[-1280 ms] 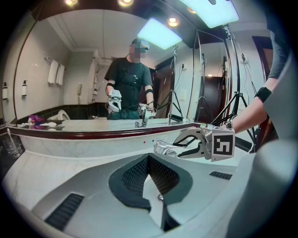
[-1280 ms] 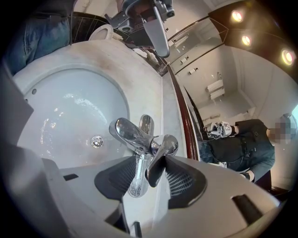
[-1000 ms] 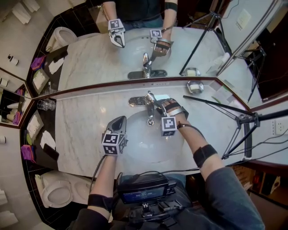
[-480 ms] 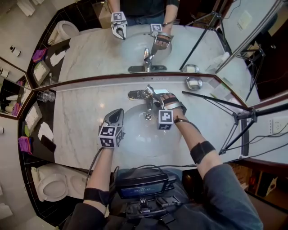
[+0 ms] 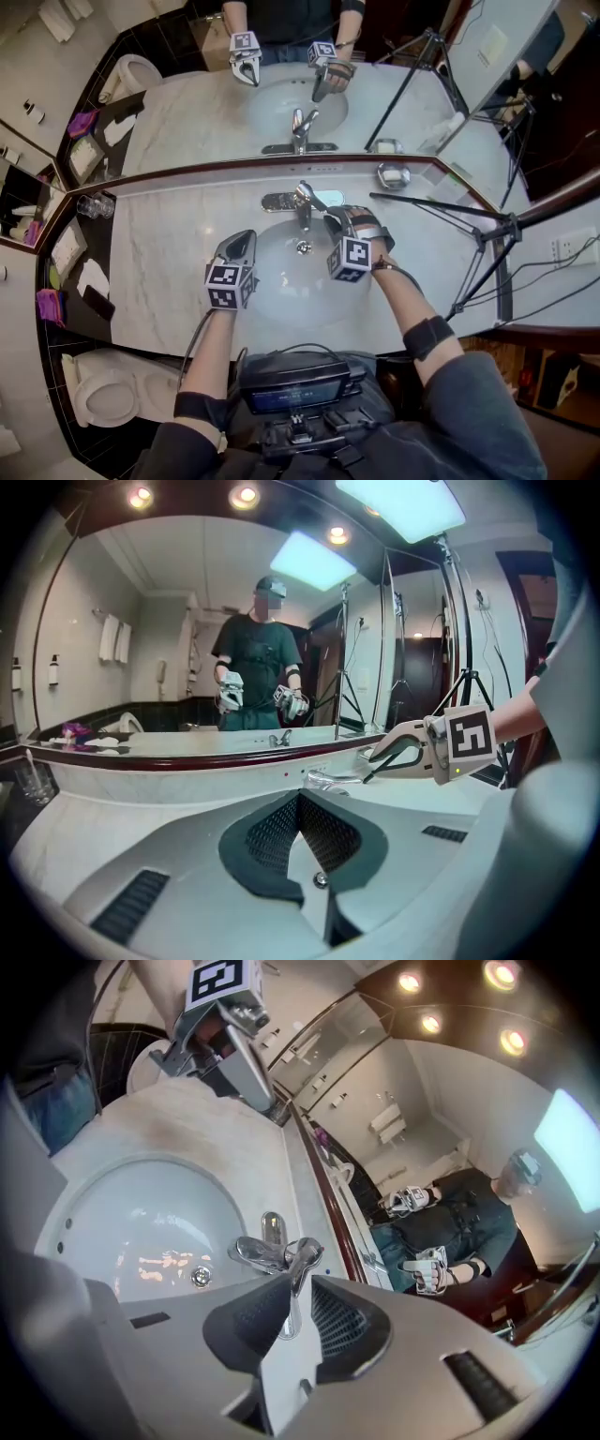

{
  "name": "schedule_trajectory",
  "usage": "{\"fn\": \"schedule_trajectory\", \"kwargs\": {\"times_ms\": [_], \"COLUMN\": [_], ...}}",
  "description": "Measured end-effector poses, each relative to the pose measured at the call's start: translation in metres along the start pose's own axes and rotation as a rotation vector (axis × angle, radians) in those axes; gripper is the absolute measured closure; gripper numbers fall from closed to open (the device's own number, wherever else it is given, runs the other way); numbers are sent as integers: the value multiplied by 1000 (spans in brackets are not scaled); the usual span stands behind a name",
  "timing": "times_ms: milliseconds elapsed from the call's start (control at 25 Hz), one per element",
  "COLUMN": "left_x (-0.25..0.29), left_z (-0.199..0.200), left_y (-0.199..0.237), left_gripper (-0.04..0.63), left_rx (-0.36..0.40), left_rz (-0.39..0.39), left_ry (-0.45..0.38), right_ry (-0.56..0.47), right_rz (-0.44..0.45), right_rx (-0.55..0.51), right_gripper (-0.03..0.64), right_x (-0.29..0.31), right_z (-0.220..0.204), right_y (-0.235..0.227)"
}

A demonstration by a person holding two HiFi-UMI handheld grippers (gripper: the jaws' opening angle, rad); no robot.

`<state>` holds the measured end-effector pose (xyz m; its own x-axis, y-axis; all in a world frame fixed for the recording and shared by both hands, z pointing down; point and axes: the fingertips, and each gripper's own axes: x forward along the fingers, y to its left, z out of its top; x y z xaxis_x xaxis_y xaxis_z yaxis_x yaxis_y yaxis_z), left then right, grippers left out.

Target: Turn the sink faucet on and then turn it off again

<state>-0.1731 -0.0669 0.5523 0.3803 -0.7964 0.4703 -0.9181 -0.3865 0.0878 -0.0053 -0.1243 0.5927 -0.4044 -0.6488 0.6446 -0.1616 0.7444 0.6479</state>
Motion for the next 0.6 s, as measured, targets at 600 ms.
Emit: {"fn": "schedule_trajectory", "kwargs": {"times_ms": [600], "left_x": [-30], "left_z": [4], "left_y": [-3], "left_gripper": [595], "left_rx": [-19], "left_rz": [17], "left_ry": [-50], "right_ry": [-163], "right_rz": [-8], "right_rx": [1020], "right_gripper": [600], "right_x": [-76], "right_z": [-24], "right_y": [-9]}}
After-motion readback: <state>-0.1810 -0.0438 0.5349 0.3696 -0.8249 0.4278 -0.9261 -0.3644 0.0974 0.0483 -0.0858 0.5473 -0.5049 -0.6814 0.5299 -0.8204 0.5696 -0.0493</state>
